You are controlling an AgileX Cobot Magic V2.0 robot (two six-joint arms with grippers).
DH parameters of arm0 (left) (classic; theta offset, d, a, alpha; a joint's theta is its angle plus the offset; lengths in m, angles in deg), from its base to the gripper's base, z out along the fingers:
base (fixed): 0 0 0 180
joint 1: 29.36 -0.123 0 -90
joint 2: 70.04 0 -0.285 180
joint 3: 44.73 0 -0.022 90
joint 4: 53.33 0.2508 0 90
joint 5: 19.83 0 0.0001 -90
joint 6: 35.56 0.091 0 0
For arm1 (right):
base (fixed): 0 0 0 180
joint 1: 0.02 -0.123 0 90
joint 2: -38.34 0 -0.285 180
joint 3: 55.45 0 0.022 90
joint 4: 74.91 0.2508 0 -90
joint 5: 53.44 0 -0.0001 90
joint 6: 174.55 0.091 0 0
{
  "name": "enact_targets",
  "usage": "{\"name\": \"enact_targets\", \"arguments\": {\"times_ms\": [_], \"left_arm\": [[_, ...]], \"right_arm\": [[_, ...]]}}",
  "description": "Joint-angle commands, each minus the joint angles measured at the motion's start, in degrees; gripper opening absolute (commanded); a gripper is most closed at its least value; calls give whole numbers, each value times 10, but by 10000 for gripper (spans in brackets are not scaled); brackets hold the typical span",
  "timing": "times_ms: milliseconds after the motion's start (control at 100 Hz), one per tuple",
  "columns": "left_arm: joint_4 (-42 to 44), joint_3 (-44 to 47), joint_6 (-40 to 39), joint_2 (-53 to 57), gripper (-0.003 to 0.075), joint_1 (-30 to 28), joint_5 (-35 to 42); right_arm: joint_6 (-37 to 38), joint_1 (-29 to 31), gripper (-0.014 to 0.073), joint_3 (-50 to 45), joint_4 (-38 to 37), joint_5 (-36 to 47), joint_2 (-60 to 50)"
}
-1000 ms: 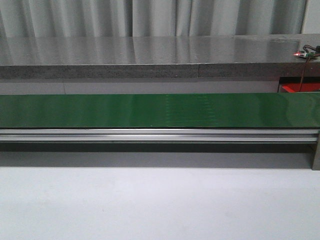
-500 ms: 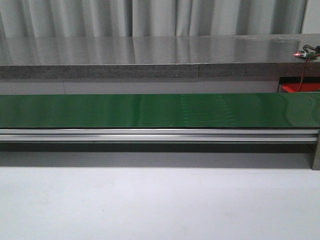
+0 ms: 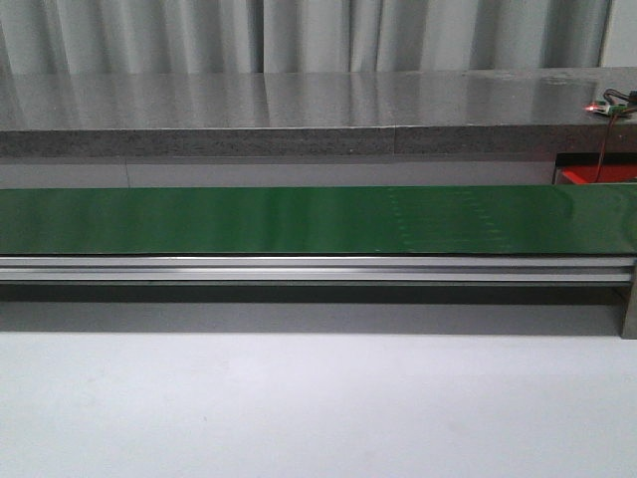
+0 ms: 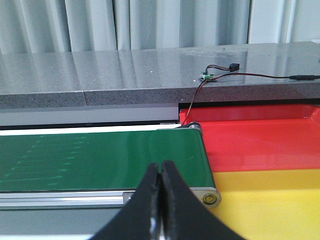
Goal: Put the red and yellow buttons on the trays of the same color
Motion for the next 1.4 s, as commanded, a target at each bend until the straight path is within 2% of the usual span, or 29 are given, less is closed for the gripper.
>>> {"name": "enact_targets", "arguments": {"times_ms": [0, 380, 500, 690, 830, 1060, 1390], "left_arm": [[9, -17, -17, 16, 547, -4, 37], [9, -17, -15, 16, 538, -42, 53], [9, -17, -12, 16, 462, -42, 55], [9, -17, -12, 16, 302, -42, 55], [9, -17, -12, 16, 242, -42, 52], [9, -38, -8, 26, 218, -41, 10], [1, -107, 63, 93, 218, -4, -75]], "right_arm": [[-1, 4, -72, 10, -7, 43, -9], [-1, 4, -72, 10, -7, 43, -9], [-1, 4, -72, 10, -7, 43, -9], [-1, 4, -72, 10, -7, 43, -9], [-1, 4, -72, 10, -7, 43, -9], [-1, 4, -72, 10, -7, 43, -9], [-1, 4, -72, 10, -7, 43, -9]]}}
